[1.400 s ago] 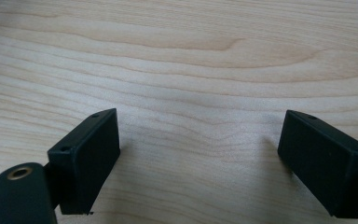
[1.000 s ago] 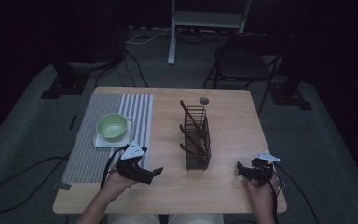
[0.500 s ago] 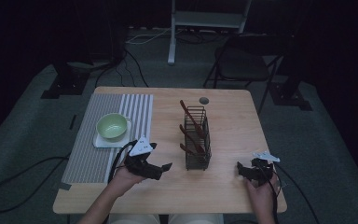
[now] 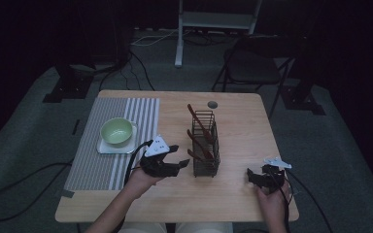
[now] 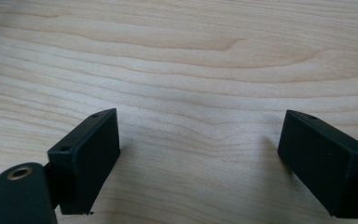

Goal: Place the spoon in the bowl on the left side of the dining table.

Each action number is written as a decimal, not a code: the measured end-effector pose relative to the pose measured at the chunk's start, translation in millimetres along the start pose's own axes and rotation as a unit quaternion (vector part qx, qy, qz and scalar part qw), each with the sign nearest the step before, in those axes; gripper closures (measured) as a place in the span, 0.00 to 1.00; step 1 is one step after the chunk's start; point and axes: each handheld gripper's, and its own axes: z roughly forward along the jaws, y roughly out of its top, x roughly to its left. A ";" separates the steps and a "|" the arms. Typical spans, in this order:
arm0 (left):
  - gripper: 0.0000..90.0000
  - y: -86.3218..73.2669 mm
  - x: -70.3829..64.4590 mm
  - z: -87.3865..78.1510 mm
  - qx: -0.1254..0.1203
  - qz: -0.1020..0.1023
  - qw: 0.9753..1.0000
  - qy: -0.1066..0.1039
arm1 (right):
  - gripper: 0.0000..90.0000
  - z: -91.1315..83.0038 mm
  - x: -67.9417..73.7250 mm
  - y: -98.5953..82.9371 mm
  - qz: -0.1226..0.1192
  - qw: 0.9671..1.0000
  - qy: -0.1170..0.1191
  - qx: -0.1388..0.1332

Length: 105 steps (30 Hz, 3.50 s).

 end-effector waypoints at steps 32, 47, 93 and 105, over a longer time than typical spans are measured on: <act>0.80 9.4 -2.3 28.8 0.016 -0.002 1.000 -0.003 | 0.13 0.1 -0.1 0.0 -0.001 1.000 0.000 0.000; 0.92 15.8 -6.5 26.5 -0.005 0.004 1.000 -0.007 | 0.13 0.0 0.0 0.0 0.000 1.000 0.000 0.000; 0.92 59.0 -14.4 -21.9 -0.079 0.027 0.996 0.036 | 0.13 0.1 -0.1 0.0 -0.001 1.000 0.000 -0.001; 0.92 61.3 -6.8 -48.4 -0.091 0.023 0.994 0.055 | 0.13 -0.1 -0.2 0.0 -0.002 1.000 0.000 0.000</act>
